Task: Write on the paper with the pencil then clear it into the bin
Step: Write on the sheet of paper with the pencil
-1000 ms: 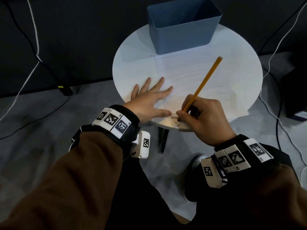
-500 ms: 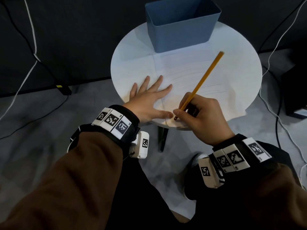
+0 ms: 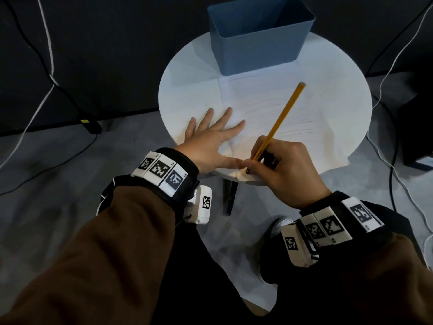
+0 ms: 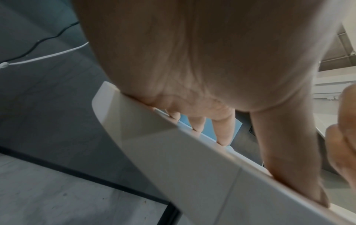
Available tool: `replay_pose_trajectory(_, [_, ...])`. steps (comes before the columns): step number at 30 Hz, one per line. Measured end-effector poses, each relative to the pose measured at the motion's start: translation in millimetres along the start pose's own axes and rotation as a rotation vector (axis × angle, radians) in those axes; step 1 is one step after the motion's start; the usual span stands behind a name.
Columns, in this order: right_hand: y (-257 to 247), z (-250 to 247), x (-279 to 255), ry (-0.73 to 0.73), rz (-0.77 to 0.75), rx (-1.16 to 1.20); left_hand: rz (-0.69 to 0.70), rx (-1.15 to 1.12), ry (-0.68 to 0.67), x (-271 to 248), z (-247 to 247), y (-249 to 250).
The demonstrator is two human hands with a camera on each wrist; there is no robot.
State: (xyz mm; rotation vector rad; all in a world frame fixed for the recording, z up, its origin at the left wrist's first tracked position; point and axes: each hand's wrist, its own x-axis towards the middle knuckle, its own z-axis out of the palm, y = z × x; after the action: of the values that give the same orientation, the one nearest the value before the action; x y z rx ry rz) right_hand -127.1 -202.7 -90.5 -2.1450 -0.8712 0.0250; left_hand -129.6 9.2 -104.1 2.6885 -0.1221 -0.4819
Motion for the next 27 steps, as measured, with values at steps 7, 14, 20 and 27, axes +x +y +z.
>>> replay_pose_trajectory(7, [2,-5,1,0.047,0.023,0.004,-0.001,0.000,0.004,-1,-1,0])
replay_pose_trajectory(14, [6,-3,-1,0.038,0.019,-0.008,0.001,-0.008,0.005,-2,-1,1])
replay_pose_trajectory(20, [7,-6,0,0.088,0.037,-0.021,0.003,-0.025,0.013,-2,-1,0])
replay_pose_trajectory(27, [6,-3,-1,0.053,0.024,-0.032,0.000,-0.022,0.004,-2,0,1])
